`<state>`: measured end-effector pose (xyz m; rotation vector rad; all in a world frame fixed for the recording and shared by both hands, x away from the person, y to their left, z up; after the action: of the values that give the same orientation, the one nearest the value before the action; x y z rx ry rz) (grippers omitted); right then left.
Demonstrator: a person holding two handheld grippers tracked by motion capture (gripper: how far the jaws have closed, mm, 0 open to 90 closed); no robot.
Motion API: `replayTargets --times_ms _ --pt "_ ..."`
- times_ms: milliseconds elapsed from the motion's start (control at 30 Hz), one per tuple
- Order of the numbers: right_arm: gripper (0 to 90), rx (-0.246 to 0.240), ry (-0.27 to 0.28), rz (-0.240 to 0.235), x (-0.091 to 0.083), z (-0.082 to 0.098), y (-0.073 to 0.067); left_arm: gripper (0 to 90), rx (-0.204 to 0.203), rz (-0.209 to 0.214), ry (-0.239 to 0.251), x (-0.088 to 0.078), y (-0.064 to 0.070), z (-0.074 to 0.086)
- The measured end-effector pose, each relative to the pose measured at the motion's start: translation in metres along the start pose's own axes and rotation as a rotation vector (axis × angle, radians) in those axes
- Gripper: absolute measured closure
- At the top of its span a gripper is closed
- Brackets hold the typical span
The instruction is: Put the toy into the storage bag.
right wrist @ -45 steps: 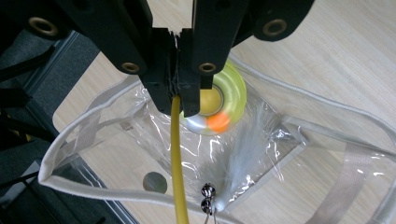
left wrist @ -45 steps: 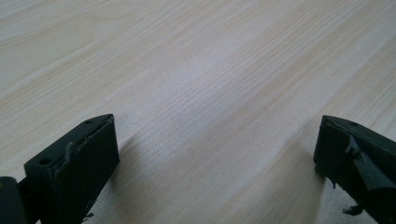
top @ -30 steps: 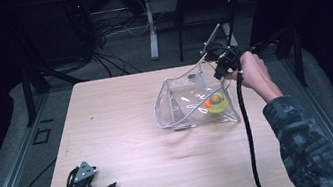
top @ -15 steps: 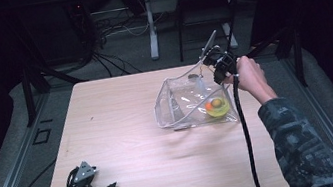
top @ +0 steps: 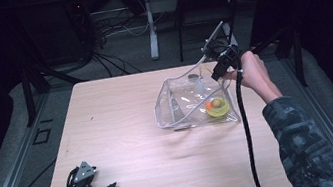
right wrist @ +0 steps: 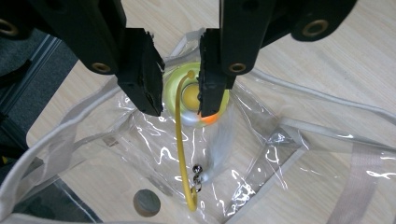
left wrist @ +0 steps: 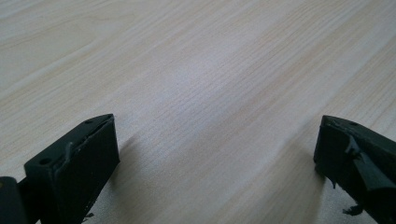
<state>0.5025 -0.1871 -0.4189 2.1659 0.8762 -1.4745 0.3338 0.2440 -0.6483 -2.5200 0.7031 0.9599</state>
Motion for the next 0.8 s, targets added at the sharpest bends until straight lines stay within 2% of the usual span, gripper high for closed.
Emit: replayTargets --times_ms 67,167,200,233,267,300,333,367,433,467,533,567,733,767,800 --pt "67.8 0.000 0.005 -0.003 -0.003 0.000 0.000 0.0 0.000 0.000 0.000 0.000 0.000 0.000" --pt "59.8 -0.003 0.025 -0.012 -0.015 0.000 -0.002 0.0 0.000 0.000 0.000 0.000 0.000 0.000" --pt "59.8 -0.003 0.025 -0.012 -0.015 0.000 -0.002 0.0 0.000 0.000 0.000 0.000 0.000 0.000" --pt "54.5 -0.001 0.039 -0.015 -0.020 0.000 -0.002 0.0 -0.001 0.000 0.003 0.000 0.000 0.000" --pt "54.5 -0.001 0.039 -0.015 -0.020 0.000 -0.002 0.0 -0.001 0.000 0.003 0.000 0.000 0.000" --pt "48.6 0.006 0.048 -0.017 -0.025 0.001 -0.002 0.0 -0.001 0.000 0.003 0.000 0.000 0.000" --pt "48.6 0.006 0.048 -0.017 -0.025 0.001 -0.002 0.0 -0.001 0.000 0.003 0.000 0.000 0.000" --pt "41.3 0.012 0.062 -0.012 -0.028 0.001 -0.001 0.0 -0.001 0.000 0.002 0.000 0.000 0.000" --pt "33.1 0.014 0.073 -0.013 -0.032 0.003 0.000 0.0 -0.001 0.000 0.003 0.000 0.000 0.000" --pt "33.1 0.014 0.073 -0.013 -0.032 0.003 0.000 0.0 -0.001 0.000 0.003 0.000 0.000 0.000" --pt "22.4 0.027 0.093 -0.016 -0.038 0.006 0.000 0.0 -0.001 0.000 0.002 0.000 0.000 0.000" --pt "22.4 0.027 0.093 -0.016 -0.038 0.006 0.000 0.0 -0.001 0.000 0.002 0.000 0.000 0.000" --pt "10.7 0.051 0.128 -0.002 -0.046 0.012 0.003 0.0 -0.001 0.000 0.003 0.000 0.000 0.000" --pt "5.1 0.054 0.136 0.010 -0.049 0.015 0.005 0.0 -0.001 0.000 0.003 0.000 0.000 0.000" --pt "5.1 0.054 0.136 0.010 -0.049 0.015 0.005 0.0 -0.001 0.000 0.003 0.000 0.000 0.000"
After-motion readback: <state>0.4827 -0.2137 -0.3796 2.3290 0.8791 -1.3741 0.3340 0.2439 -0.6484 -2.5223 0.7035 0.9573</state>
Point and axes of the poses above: each handheld gripper's, and its own axes: x roughly forward along the jaws, z roughly out of its underside, y roughly to its right, the point moved 8 cm from there along x, roughly forward along the jaws, and after that the axes turned 12 degrees about -z, right-handed, at the moved point
